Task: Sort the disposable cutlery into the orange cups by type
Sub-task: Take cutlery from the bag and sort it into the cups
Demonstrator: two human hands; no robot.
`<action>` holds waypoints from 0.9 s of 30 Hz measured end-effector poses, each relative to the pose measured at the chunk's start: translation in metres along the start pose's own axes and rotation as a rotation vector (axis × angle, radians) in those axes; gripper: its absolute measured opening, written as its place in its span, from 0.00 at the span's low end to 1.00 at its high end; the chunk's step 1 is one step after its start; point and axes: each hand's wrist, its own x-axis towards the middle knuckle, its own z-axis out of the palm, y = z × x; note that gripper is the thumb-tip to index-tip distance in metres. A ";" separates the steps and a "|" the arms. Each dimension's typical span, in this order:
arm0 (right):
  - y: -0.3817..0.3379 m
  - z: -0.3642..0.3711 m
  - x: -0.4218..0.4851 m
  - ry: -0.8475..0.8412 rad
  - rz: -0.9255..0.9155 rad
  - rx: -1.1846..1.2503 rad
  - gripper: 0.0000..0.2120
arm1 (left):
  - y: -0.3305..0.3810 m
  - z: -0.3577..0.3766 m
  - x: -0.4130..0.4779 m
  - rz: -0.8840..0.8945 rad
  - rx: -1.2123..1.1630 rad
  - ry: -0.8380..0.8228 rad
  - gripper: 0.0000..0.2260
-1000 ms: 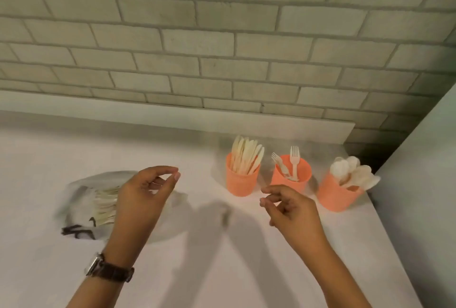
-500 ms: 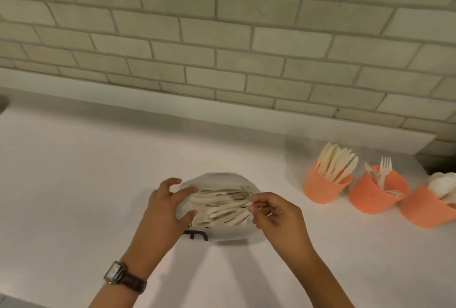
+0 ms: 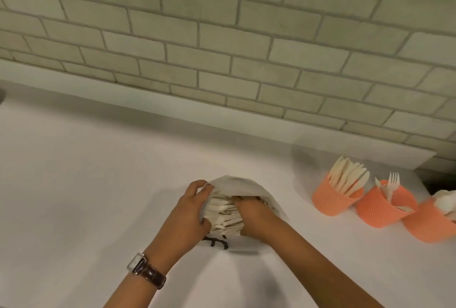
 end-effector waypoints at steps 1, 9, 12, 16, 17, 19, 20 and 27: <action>0.000 -0.001 0.000 -0.019 0.009 0.000 0.33 | -0.001 0.000 0.000 -0.002 -0.010 -0.004 0.32; 0.011 -0.006 -0.002 -0.018 -0.014 0.166 0.22 | -0.008 -0.003 -0.001 0.015 -0.019 -0.033 0.29; 0.012 -0.004 0.000 -0.030 -0.014 0.165 0.19 | -0.011 -0.004 0.001 0.020 -0.020 -0.037 0.29; 0.013 -0.007 0.003 -0.071 0.000 0.178 0.13 | -0.013 -0.004 0.003 0.019 -0.033 -0.036 0.29; 0.013 -0.008 0.003 -0.088 -0.004 0.169 0.14 | -0.014 -0.005 0.003 0.019 -0.040 -0.033 0.29; 0.013 -0.008 0.005 -0.120 -0.005 0.139 0.15 | -0.016 -0.005 0.005 0.019 -0.043 -0.028 0.29; 0.012 -0.010 0.005 -0.129 -0.010 0.133 0.15 | -0.016 -0.006 0.005 0.016 -0.041 -0.024 0.29; 0.014 -0.023 0.003 -0.163 -0.077 0.136 0.21 | -0.022 -0.015 0.004 0.018 -0.104 0.027 0.28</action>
